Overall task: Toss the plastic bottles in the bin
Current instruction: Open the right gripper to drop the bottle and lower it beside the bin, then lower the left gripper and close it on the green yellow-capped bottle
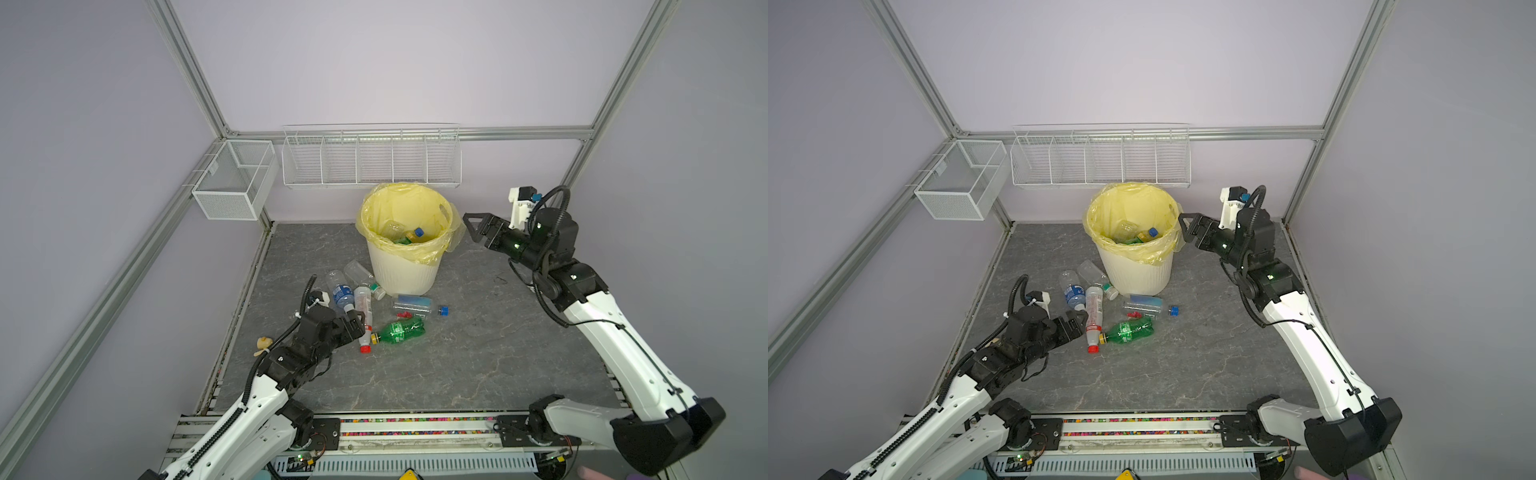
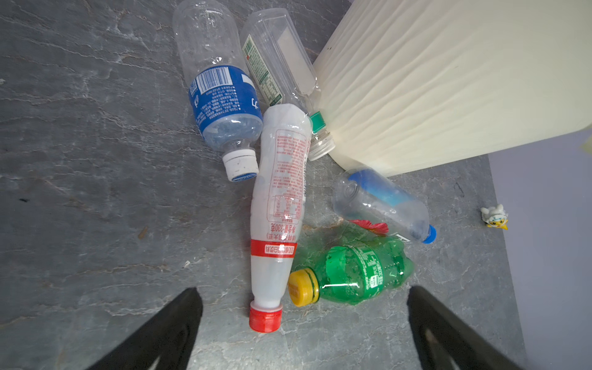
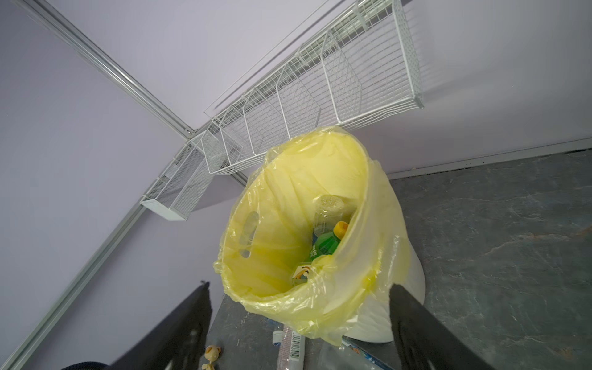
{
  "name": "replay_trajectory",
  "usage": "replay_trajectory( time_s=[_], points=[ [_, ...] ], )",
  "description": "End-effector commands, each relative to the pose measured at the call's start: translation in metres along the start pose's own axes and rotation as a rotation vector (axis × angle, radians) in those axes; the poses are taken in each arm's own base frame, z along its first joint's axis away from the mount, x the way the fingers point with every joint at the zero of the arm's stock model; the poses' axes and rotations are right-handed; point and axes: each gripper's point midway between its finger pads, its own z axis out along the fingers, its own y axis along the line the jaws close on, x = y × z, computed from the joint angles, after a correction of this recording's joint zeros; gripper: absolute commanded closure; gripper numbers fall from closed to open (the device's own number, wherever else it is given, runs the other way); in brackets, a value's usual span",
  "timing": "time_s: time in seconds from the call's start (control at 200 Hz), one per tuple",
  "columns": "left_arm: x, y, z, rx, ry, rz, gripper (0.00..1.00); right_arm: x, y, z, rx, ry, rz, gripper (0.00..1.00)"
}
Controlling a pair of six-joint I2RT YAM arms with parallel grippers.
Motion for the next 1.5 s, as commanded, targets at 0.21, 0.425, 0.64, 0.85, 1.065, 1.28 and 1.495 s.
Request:
replay_trajectory(
  time_s=[0.21,0.425,0.64,0.85,1.065,1.28,1.495],
  points=[
    [-0.004,-0.005,0.002,-0.011,0.018,0.025,0.0,0.053,-0.031,-0.012,0.062,0.13,0.0,0.12],
    [-0.006,-0.007,0.001,-0.007,0.019,0.033,0.0,0.085,-0.063,-0.019,0.159,0.171,0.028,0.12],
    [-0.005,-0.006,0.004,-0.013,0.021,0.039,0.0,0.112,-0.078,-0.022,0.184,0.255,-0.049,0.12],
    [-0.004,-0.008,0.012,-0.019,0.041,0.034,0.0,0.142,-0.084,-0.029,0.148,0.32,-0.05,0.12],
    [0.001,-0.009,0.02,-0.022,0.078,0.04,0.0,0.168,-0.091,-0.04,0.137,0.37,-0.03,0.12],
    [0.011,-0.024,0.03,0.055,0.135,0.087,0.0,0.191,-0.099,-0.048,0.138,0.411,-0.004,0.12],
    [0.013,-0.031,0.038,0.065,0.172,0.149,0.0,0.204,-0.105,-0.054,0.143,0.417,0.026,0.12]
  ],
)
